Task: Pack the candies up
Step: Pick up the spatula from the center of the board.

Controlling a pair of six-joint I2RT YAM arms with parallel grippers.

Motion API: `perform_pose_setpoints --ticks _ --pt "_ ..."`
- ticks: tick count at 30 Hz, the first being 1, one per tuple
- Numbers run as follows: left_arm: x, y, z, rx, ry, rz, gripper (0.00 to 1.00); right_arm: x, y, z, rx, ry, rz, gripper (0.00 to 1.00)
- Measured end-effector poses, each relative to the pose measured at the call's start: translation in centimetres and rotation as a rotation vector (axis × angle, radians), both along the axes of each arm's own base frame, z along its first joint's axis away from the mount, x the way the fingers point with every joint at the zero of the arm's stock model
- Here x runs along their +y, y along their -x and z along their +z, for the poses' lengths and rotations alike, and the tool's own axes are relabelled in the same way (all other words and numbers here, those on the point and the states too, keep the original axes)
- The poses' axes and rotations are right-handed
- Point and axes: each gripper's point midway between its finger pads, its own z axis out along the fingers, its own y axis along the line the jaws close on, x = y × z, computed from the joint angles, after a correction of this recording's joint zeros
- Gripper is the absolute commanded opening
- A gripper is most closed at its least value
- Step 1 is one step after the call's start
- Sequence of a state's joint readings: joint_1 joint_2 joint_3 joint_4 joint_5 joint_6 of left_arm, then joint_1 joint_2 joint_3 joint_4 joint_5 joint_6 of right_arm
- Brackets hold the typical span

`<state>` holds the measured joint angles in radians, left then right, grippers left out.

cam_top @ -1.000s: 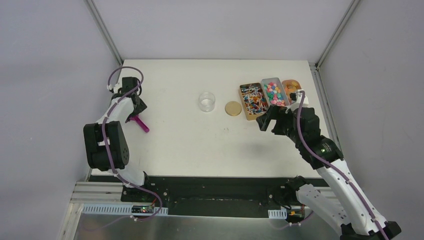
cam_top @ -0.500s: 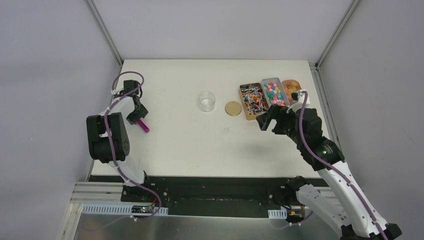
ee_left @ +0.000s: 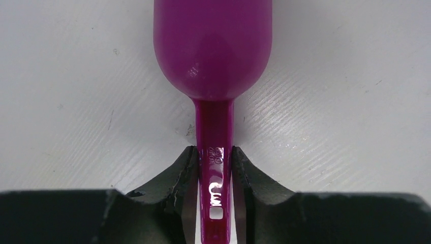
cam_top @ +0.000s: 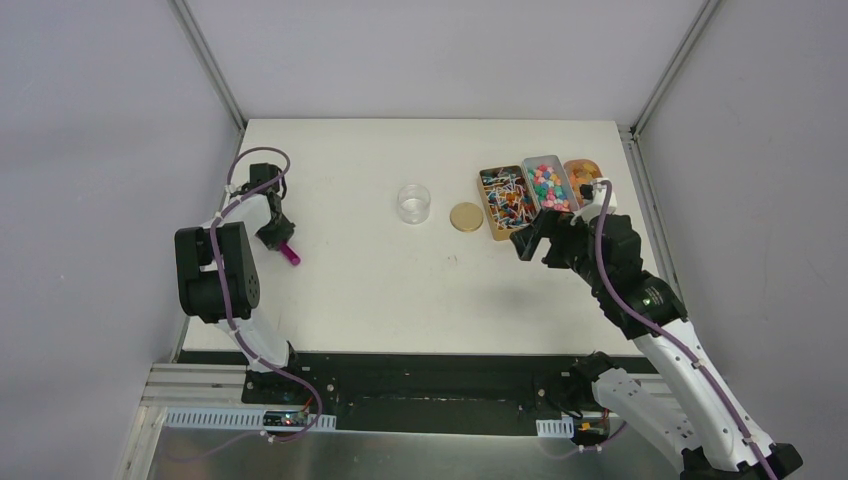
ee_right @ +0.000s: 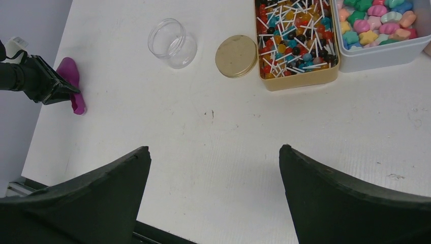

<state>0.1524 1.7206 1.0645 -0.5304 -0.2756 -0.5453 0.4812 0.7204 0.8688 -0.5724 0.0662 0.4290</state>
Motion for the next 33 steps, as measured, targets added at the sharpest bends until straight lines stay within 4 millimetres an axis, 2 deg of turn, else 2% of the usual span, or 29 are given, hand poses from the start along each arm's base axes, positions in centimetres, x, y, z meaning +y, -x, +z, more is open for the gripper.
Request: perform_pose_setpoints --ticks 3,8,11,15,22,24,27,29,31,33 --pt "-0.3 -0.1 0.0 -0.003 0.014 -0.006 0.01 0.1 0.0 0.0 0.003 -0.007 0.001 1.0" --pt "-1.4 -0.4 0.6 -0.031 0.069 -0.036 0.0 0.6 0.2 0.0 0.014 -0.04 0.013 0.99" --pt "-2.7 -0.8 2.0 -0.093 0.128 -0.074 0.0 1.2 0.4 -0.9 0.037 -0.066 0.032 0.99" --pt "-4.5 -1.3 5.3 -0.224 0.198 -0.133 0.0 2.5 1.0 -2.1 0.082 -0.115 0.083 0.97" --pt "-8.3 -2.5 13.5 -0.528 0.322 -0.299 0.0 6.0 1.6 -1.9 0.09 -0.286 0.212 0.96" --pt "-9.7 -2.2 15.9 -0.619 0.369 -0.353 0.0 7.0 1.6 -1.8 0.082 -0.321 0.248 0.96" --pt "-11.6 -1.7 18.5 -0.734 0.451 -0.415 0.0 8.8 1.6 -1.5 0.067 -0.354 0.308 0.95" --pt "-13.3 -1.0 19.9 -0.82 0.537 -0.455 0.0 10.3 1.7 -0.9 0.05 -0.391 0.351 0.95" --pt "-14.9 -0.3 20.9 -0.884 0.621 -0.486 0.0 11.8 1.7 0.0 0.023 -0.426 0.396 0.9" --pt "-16.8 0.5 21.9 -0.929 0.709 -0.529 0.0 13.4 1.8 1.0 0.002 -0.475 0.431 0.89"
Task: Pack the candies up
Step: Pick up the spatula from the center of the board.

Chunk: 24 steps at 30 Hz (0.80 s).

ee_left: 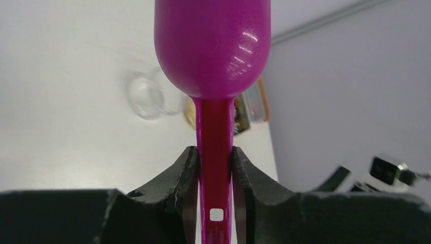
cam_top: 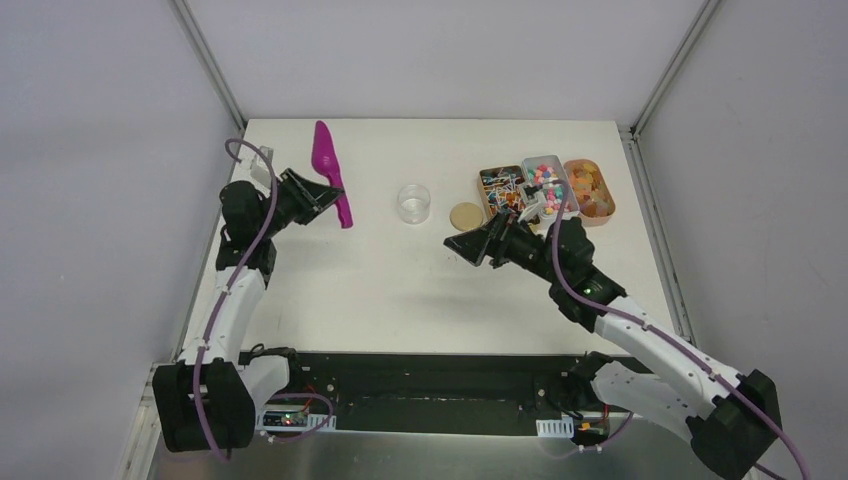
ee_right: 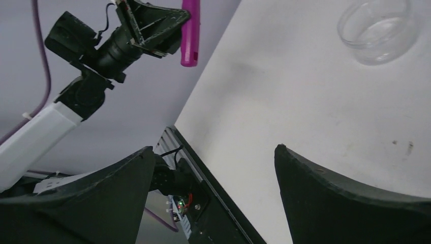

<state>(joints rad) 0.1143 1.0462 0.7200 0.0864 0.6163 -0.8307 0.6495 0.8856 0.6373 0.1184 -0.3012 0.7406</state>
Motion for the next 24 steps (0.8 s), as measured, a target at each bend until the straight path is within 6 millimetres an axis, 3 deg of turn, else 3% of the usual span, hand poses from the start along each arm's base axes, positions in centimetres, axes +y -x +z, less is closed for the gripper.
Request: perform_pose_setpoints --ticks 7,11,16,21,24 --pt "-8.4 3.8 5.0 -0.173 0.155 -0.303 0.0 5.0 1.0 1.9 -0.076 -0.11 0.1 0.87" --pt "-11.6 6.8 7.5 -0.275 0.234 -0.438 0.0 7.4 2.1 3.5 -0.148 -0.185 0.16 0.87" --pt "-13.2 9.0 9.3 -0.357 0.292 -0.516 0.0 9.3 3.4 4.9 -0.217 -0.249 0.206 0.84" --pt "-14.0 10.5 10.3 -0.407 0.32 -0.566 0.0 10.3 2.5 4.1 -0.225 -0.249 0.194 0.81" --pt "-14.3 11.3 11.0 -0.441 0.332 -0.588 0.0 10.8 2.1 3.9 -0.227 -0.249 0.191 0.74"
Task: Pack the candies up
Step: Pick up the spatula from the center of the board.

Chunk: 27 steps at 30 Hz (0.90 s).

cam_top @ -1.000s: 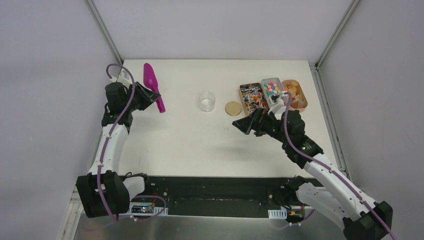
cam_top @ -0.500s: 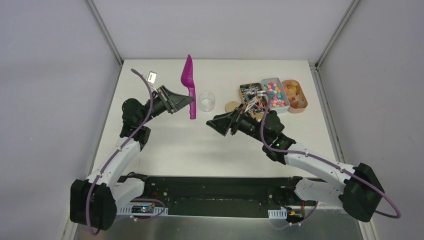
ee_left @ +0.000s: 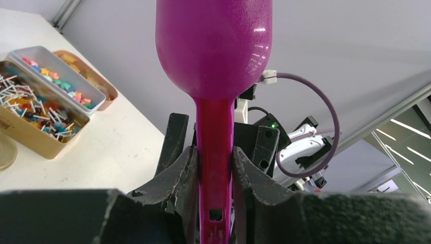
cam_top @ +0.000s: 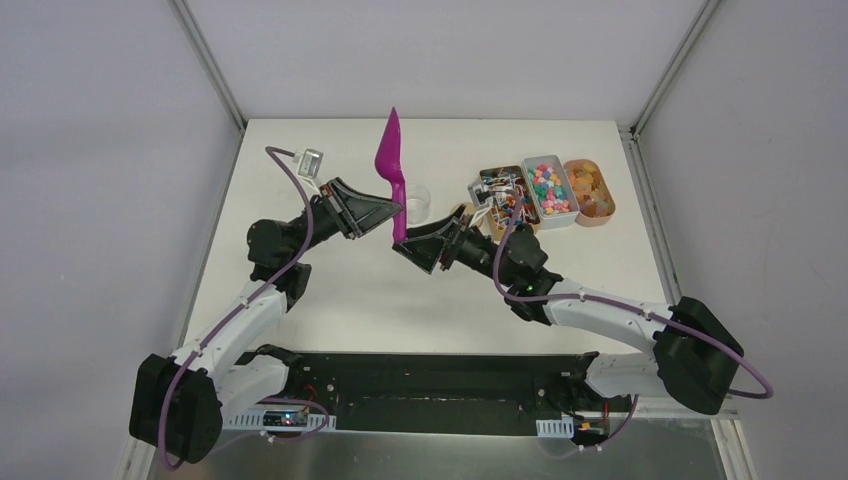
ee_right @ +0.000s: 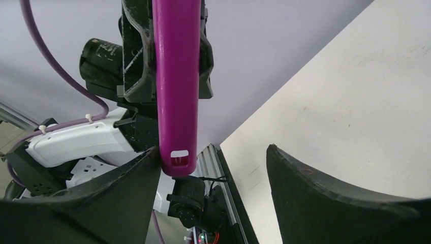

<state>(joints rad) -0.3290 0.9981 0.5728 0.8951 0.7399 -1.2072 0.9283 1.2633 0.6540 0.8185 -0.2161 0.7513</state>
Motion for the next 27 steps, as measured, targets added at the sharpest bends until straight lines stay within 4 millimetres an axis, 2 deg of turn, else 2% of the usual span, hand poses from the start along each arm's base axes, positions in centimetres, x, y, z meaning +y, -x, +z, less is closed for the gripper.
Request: perform_pose_setpoints --ticks 2,7,11,17,19,20,22,24,27 --pt "0.0 0.4 0.3 -0.021 0.012 -0.003 0.0 0.1 0.0 0.3 -0.01 -0.009 0.003 0.68" --pt "-0.2 1.2 0.0 -0.032 0.028 -0.018 0.0 0.4 -0.1 1.8 -0.047 -0.045 0.002 0.62" --pt "-0.1 1.3 -0.5 -0.03 0.043 -0.013 0.0 0.6 -0.3 1.9 -0.055 -0.053 0.002 0.55" --pt "0.0 1.0 -1.0 -0.018 0.053 0.0 0.02 0.9 0.0 2.2 -0.065 -0.064 0.02 0.21" --pt "0.0 0.9 -0.9 -0.023 0.055 0.003 0.26 0.9 0.0 2.2 -0.061 -0.066 0.019 0.12" --pt "0.0 0.9 -0.9 -0.027 0.055 0.004 0.38 0.9 0.0 2.2 -0.061 -0.065 0.018 0.1" --pt "0.0 0.9 -0.9 -0.033 0.051 0.006 0.57 0.8 0.0 2.1 -0.067 -0.057 0.016 0.07" --pt "-0.1 0.8 -1.2 -0.033 0.032 0.005 0.68 0.7 -0.1 1.5 -0.075 -0.023 0.007 0.0" --pt "-0.3 0.5 -1.8 -0.015 -0.023 0.02 0.74 -0.3 -0.5 0.5 -0.083 0.059 -0.019 0.0"
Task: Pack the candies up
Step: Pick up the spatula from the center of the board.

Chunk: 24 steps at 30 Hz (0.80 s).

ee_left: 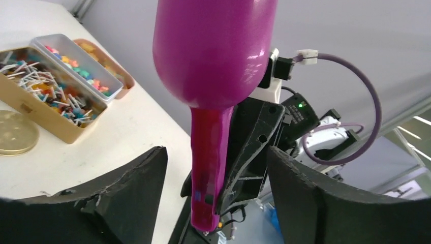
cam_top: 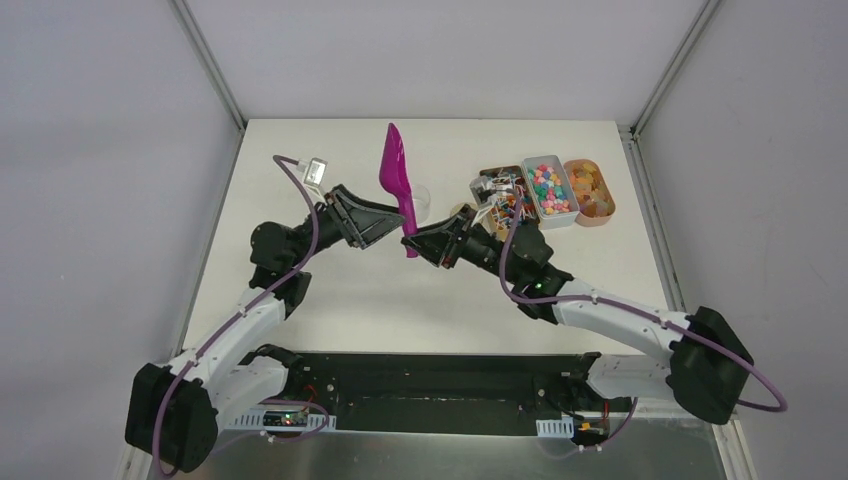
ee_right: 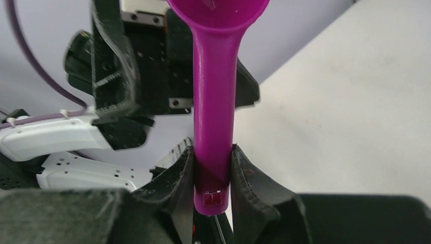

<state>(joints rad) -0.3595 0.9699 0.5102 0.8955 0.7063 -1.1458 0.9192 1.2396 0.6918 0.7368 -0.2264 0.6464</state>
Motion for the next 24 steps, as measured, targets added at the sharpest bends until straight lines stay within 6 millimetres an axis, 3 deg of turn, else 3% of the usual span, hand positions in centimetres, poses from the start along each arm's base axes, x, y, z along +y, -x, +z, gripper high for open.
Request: perform_pose_setpoints --ticks 5,10,14,24 --pt "0.7 -0.7 1.1 -0.033 -0.129 0.107 0.72 -2.9 0.0 -1.3 -0.035 0.154 -0.069 0.0" --pt "2.9 -3.1 3.1 -0.044 -0.294 0.322 0.72 -6.0 -0.1 -3.4 -0.089 0.383 -0.144 0.0" --pt "4.2 -4.7 3.7 -0.02 -0.424 0.419 0.72 -7.8 -0.2 -4.8 -0.106 0.559 -0.16 0.0" --pt "3.5 -6.9 -0.1 0.143 -0.589 0.363 0.67 -11.1 0.8 -5.7 -0.143 0.814 -0.123 0.0"
